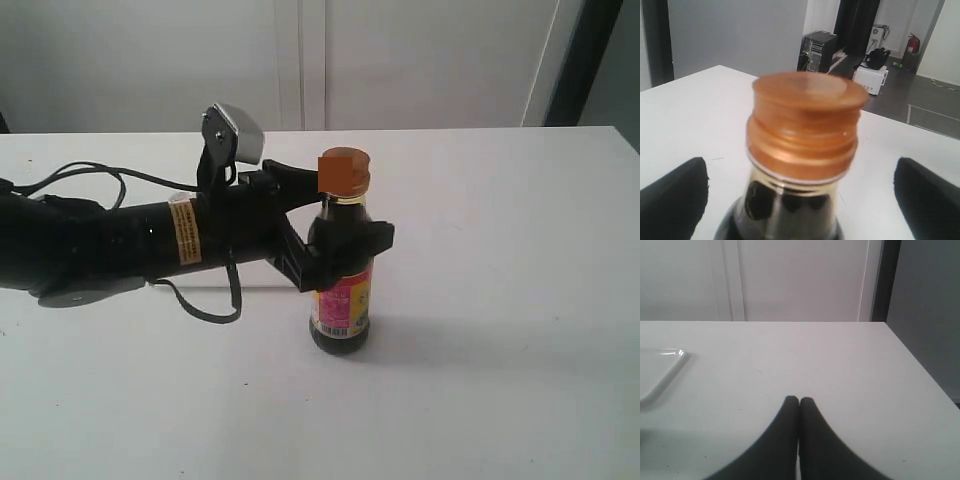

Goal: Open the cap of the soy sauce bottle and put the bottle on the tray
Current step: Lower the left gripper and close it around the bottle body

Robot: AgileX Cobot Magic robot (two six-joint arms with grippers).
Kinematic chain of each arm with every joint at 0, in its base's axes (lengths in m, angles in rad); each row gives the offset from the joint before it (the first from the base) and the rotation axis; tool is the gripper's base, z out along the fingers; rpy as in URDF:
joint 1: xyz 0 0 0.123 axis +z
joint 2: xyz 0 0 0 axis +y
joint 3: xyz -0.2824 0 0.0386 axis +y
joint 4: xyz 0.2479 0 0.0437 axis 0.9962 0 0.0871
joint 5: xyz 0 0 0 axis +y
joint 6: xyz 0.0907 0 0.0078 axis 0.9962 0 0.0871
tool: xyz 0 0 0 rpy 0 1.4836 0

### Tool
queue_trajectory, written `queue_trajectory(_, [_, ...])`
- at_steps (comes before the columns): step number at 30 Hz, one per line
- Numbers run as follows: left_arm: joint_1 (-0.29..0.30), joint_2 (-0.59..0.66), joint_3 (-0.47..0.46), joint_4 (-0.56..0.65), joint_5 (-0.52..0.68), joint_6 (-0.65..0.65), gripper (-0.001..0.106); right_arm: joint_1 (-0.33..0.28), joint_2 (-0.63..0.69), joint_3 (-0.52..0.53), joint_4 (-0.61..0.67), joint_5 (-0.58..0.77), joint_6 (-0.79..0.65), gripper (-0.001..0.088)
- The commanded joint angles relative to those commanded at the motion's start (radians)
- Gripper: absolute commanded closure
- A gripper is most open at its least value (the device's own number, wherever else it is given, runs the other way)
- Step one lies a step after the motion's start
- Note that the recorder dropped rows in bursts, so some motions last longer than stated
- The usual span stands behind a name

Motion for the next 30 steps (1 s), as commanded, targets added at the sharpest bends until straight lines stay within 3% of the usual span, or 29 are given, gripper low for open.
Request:
queue_trajectory(25, [0.000,0.134,0.000,-0.051,-0.049,0.106,0.001,0.000,0.000,0.000,0.000,-0.013,0.000,0.0868])
queue_trajectory(30, [0.000,0.165,0.000,-0.060,-0.061,0.115,0.010,0.000,0.000,0.000,0.000,-0.013,0.000,0.0868])
